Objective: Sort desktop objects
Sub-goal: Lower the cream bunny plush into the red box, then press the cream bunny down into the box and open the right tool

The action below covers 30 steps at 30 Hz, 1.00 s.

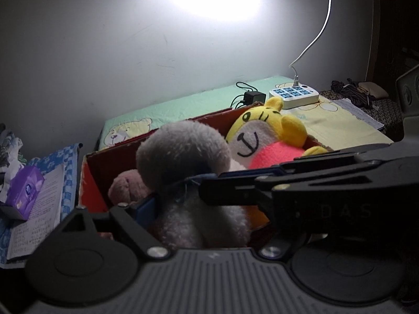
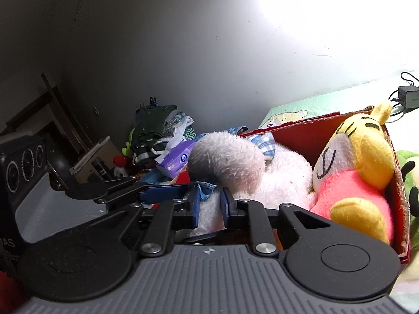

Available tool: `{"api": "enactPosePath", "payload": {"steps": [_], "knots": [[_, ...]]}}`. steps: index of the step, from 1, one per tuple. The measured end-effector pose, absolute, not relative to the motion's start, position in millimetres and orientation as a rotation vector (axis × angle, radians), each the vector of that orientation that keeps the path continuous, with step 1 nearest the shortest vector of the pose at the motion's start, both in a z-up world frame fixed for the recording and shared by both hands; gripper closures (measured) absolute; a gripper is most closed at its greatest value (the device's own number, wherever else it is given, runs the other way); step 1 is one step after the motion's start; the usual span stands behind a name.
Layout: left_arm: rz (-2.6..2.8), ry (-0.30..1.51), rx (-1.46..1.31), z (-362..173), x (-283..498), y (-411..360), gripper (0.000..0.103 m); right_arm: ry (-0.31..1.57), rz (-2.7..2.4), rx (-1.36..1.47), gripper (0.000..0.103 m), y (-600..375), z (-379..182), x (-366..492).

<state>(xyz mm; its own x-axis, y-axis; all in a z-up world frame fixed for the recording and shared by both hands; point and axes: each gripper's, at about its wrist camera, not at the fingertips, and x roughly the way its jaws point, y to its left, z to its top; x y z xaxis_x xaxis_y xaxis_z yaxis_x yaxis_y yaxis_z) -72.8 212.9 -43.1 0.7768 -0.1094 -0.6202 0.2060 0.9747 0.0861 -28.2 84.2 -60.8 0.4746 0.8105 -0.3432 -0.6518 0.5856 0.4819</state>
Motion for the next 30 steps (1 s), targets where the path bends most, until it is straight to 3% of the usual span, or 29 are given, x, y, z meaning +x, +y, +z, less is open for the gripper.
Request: {"api": "enactPosePath", "payload": {"steps": [15,21,30], "knots": [[-0.163,0.677,0.142,-37.4,-85.4,228.2,0.024,0.667,0.85,0.161,0.085,117.4,-58.7,-18.7],[-0.184,0.73,0.035,-52.3,-63.4,241.1,0.024,0.782,0.838,0.274,0.086,108.7,-76.2,0.4],[-0.195,0.741,0.015,-57.6,-57.5,240.8,0.021,0.791,0.859,0.268,0.086,102.1,-72.4,-4.1]]}}
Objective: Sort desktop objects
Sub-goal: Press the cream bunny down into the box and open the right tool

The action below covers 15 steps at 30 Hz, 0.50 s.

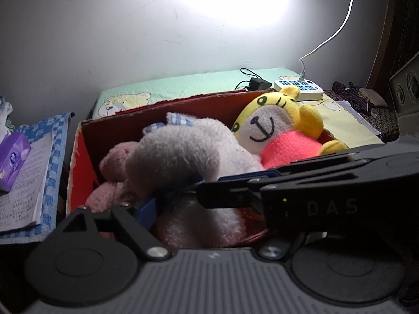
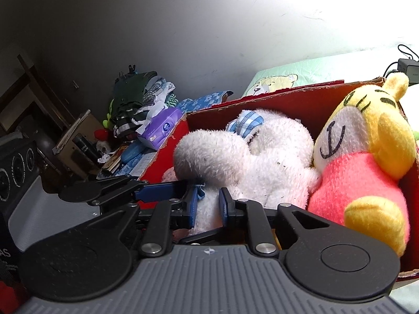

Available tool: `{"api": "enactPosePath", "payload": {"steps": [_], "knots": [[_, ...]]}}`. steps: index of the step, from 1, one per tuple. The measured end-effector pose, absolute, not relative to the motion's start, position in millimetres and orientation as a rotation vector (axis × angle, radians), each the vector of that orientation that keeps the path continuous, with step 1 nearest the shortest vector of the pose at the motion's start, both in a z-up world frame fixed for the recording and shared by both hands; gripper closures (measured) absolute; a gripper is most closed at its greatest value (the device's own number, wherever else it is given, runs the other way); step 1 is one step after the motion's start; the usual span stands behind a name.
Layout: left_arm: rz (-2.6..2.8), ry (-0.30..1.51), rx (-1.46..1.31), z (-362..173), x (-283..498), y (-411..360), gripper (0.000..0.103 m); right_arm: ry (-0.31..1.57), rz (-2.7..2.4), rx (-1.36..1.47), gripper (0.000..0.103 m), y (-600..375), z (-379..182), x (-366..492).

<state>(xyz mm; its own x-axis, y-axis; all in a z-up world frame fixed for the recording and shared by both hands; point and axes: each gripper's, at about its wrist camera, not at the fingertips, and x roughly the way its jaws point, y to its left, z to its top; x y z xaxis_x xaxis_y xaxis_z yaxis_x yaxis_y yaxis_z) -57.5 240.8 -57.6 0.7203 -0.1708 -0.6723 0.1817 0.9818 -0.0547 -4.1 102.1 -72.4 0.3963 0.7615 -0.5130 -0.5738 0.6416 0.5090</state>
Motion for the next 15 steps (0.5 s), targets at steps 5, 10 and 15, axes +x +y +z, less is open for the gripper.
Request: {"api": "enactPosePath", "payload": {"steps": [5,10,15], "knots": [[-0.189,0.766,-0.007,-63.9,-47.9,241.7,0.019,0.84,0.803,0.255,0.087,109.8,-76.0,6.0],[-0.186,0.78,-0.036,-67.9,-42.7,245.7,0.015,0.895,0.812,0.273,0.087,111.7,-79.5,16.6],[-0.174,0.788,-0.024,-66.2,-44.3,243.8,0.016,0.896,0.823,0.277,0.086,106.8,-77.7,12.7]]}}
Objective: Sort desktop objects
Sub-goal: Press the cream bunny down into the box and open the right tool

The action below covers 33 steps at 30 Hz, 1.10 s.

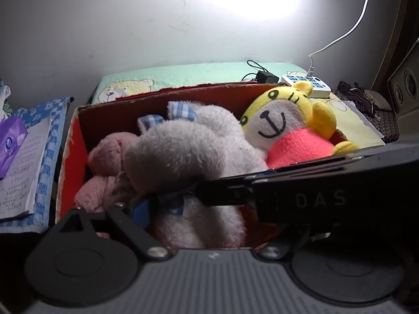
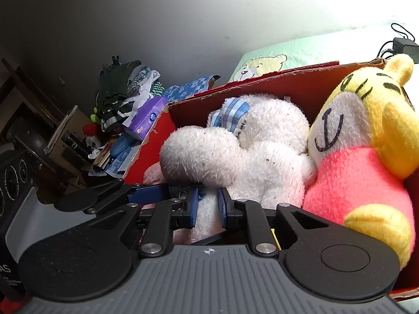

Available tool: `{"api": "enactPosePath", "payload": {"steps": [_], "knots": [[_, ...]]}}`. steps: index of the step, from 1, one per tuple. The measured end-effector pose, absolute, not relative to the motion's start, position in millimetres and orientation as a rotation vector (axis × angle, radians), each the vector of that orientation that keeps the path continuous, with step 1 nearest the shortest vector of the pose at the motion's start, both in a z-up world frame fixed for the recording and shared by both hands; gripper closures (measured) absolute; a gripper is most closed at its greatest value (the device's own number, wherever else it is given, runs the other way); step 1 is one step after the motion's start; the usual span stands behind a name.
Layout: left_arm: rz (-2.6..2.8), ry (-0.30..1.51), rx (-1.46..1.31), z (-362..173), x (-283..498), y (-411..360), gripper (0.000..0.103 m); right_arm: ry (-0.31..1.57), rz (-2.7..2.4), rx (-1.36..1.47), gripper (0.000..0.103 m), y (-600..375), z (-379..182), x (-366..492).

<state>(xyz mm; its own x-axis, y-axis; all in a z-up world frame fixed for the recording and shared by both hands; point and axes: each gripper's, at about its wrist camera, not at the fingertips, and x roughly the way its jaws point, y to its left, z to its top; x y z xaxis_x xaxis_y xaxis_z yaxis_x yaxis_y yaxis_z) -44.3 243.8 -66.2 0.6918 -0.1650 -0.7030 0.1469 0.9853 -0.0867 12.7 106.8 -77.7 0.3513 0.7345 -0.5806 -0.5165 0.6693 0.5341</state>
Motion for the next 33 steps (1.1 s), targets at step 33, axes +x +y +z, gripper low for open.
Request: {"api": "enactPosePath", "payload": {"steps": [33], "knots": [[-0.097,0.871,-0.036,-63.6,-35.8,235.5,0.015,0.848,0.737,0.312,0.081,80.0,-74.0,-1.9]]}}
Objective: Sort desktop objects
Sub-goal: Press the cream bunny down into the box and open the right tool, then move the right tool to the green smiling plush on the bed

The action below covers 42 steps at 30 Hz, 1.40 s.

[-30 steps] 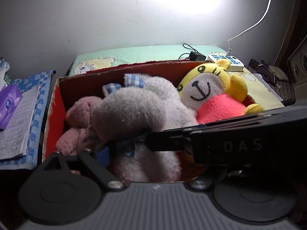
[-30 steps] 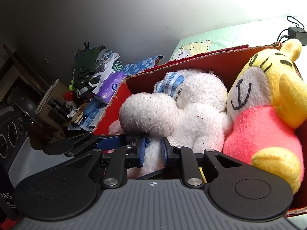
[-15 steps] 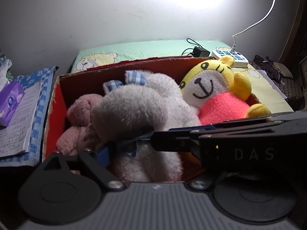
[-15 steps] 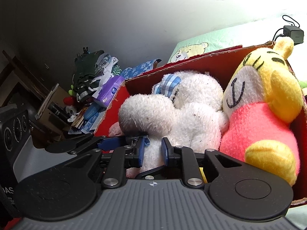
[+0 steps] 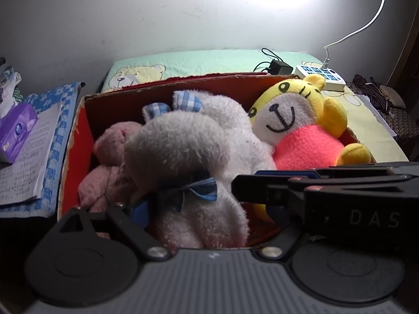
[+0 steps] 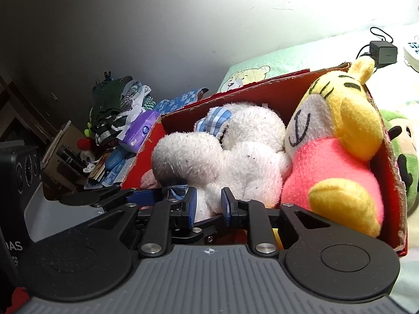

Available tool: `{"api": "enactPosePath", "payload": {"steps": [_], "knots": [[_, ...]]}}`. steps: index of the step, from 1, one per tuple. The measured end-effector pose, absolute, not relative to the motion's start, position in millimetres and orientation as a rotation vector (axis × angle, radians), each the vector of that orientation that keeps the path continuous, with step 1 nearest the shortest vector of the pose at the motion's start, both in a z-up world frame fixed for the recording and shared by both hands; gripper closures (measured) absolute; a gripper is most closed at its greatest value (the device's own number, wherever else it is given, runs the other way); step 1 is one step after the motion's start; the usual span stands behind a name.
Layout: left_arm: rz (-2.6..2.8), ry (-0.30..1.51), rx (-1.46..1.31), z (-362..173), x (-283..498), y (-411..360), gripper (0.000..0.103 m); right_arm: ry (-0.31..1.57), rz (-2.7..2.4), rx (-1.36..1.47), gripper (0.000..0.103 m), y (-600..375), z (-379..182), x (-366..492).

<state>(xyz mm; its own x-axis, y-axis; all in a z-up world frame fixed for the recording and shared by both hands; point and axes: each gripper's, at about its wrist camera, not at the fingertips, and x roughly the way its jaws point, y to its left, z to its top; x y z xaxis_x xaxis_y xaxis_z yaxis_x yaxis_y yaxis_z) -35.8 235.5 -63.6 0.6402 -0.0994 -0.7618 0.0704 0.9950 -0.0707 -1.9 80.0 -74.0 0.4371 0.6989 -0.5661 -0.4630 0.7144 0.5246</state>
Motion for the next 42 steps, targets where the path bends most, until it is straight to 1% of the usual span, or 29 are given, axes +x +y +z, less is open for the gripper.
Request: {"api": "enactPosePath", "payload": {"steps": [2,13,26,30,37,42], "knots": [[-0.091,0.87,-0.034,-63.4,-36.3,234.8,0.015,0.846,0.726,0.319,0.076,77.1,-74.2,-2.9],[-0.053,0.866,-0.026,-62.1,-38.6,229.3,0.015,0.839,0.73,0.373,0.077,62.9,-78.1,-5.4],[0.036,0.805,0.012,-51.0,-56.6,214.8,0.015,0.778,0.845,0.406,0.075,41.4,-73.2,-15.3],[0.056,0.781,0.037,-40.1,-63.2,205.3,0.015,0.723,0.887,0.41,0.075,27.2,-65.1,-21.9],[0.032,0.738,0.022,-13.7,-68.1,183.2,0.016,0.638,0.918,0.506,0.075,-19.5,-53.5,-25.0],[-0.03,0.689,0.025,3.5,-66.9,149.3,0.015,0.634,0.849,0.579,0.075,-60.5,-59.2,-17.8]]}}
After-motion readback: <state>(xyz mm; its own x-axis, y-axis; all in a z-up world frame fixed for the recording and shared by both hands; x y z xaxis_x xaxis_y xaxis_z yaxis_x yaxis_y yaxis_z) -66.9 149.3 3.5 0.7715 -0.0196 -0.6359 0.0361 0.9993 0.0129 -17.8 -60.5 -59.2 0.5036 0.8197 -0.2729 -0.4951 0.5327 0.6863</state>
